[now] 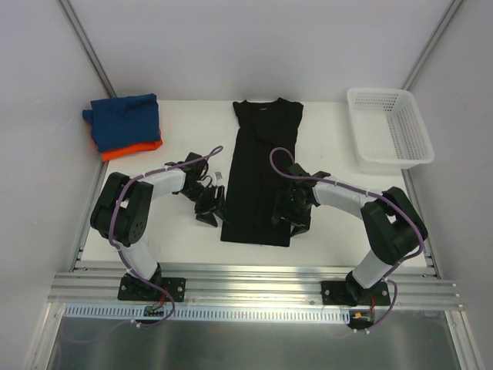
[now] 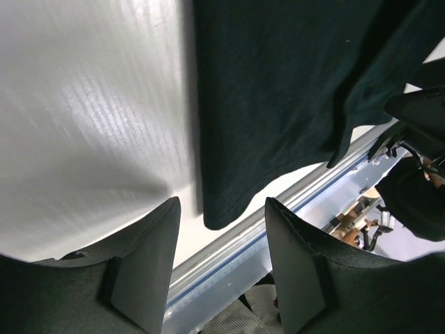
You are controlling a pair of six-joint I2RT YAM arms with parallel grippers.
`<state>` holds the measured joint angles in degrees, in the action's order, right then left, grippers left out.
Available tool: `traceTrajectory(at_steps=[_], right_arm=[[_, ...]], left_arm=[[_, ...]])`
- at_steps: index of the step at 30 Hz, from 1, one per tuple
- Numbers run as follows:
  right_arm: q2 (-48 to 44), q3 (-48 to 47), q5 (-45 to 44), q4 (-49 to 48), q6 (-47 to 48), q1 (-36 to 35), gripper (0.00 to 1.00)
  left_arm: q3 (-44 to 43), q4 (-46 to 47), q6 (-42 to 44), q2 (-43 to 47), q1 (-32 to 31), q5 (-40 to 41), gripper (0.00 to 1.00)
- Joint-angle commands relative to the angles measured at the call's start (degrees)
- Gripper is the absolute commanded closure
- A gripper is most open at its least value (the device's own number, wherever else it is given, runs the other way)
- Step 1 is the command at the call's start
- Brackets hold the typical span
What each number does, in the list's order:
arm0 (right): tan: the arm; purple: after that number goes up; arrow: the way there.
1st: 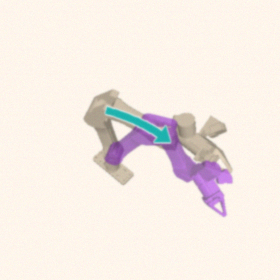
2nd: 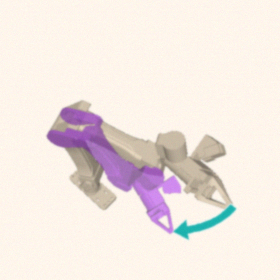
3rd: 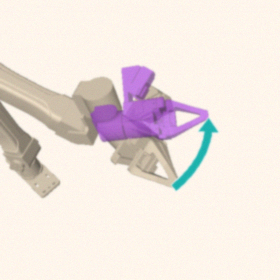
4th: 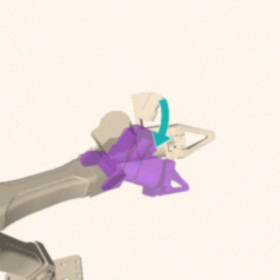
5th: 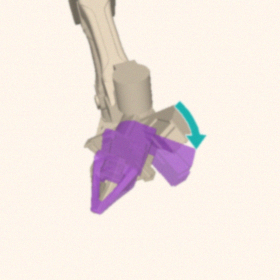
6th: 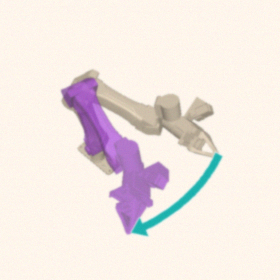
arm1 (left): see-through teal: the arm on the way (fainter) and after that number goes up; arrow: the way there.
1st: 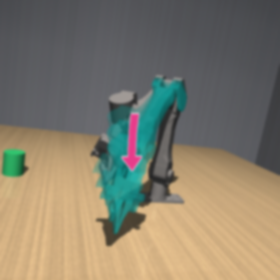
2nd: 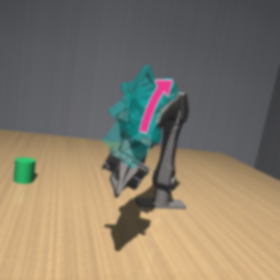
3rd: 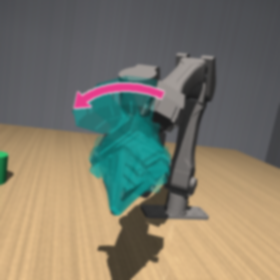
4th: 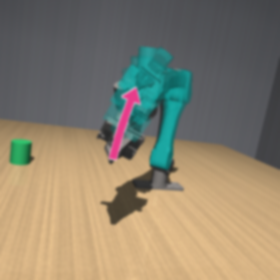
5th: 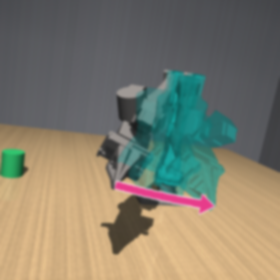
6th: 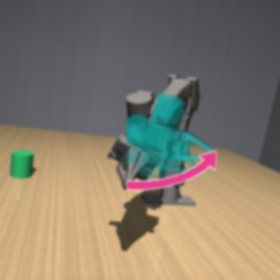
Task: Fold and stack the t-shirts
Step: Fold the tshirt
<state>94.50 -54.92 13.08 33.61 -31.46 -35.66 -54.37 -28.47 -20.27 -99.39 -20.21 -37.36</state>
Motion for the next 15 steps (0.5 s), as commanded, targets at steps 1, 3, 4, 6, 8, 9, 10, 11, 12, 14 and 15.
traceTrajectory(at_steps=[1, 3, 4, 6, 8, 9, 10, 11, 12, 14, 15], right_arm=[[-2.65, 1.74, 1.51, 1.02, -1.23, -0.20, 0.25], [-3.00, 2.35, 1.86, 1.29, -1.32, -0.20, 0.26], [-3.09, 2.79, 2.03, 1.20, -1.32, -0.29, 0.28], [-3.09, 2.97, 2.21, 1.20, -1.15, -0.46, 0.29], [-3.09, 2.62, 1.95, 1.20, -1.06, -0.72, 0.29], [-3.01, 2.36, 1.95, 1.11, -1.06, -1.34, 0.30], [-2.92, 2.27, 1.95, 0.94, -1.14, -1.69, 0.31], [-2.92, 1.75, 1.77, 0.94, -1.23, -2.13, 0.32], [-2.57, 1.48, 1.77, 0.59, -1.23, -2.74, 0.33], [-2.30, 0.78, 1.95, 0.32, -1.06, -3.10, 0.38], [-1.87, 0.51, 1.95, 0.32, -0.97, -3.10, 0.38]], left_arm=[[1.37, -0.10, -1.52, 1.39, 0.61, -1.92, 0.48], [1.98, 0.17, -1.70, 1.48, 0.61, -2.19, 0.49], [2.42, 0.34, -1.96, 1.66, 0.69, -2.53, 0.49], [3.04, 0.87, -2.23, 1.83, 0.61, -2.89, 0.50], [3.65, 1.48, -2.58, 2.19, 0.52, -3.67, 0.50], [3.92, 1.75, -2.75, 2.27, 0.52, -3.85, 0.50], [4.18, 1.92, -2.93, 2.45, 0.43, -4.03, 0.51], [4.44, 2.10, -3.02, 2.54, 0.34, -4.21, 0.53], [4.62, 2.19, -3.02, 2.54, 0.34, -4.64, 0.54], [4.54, 2.28, -3.11, 2.45, 0.26, -4.82, 0.54], [4.62, 2.28, -3.02, 2.36, 0.17, -5.08, 0.54]])
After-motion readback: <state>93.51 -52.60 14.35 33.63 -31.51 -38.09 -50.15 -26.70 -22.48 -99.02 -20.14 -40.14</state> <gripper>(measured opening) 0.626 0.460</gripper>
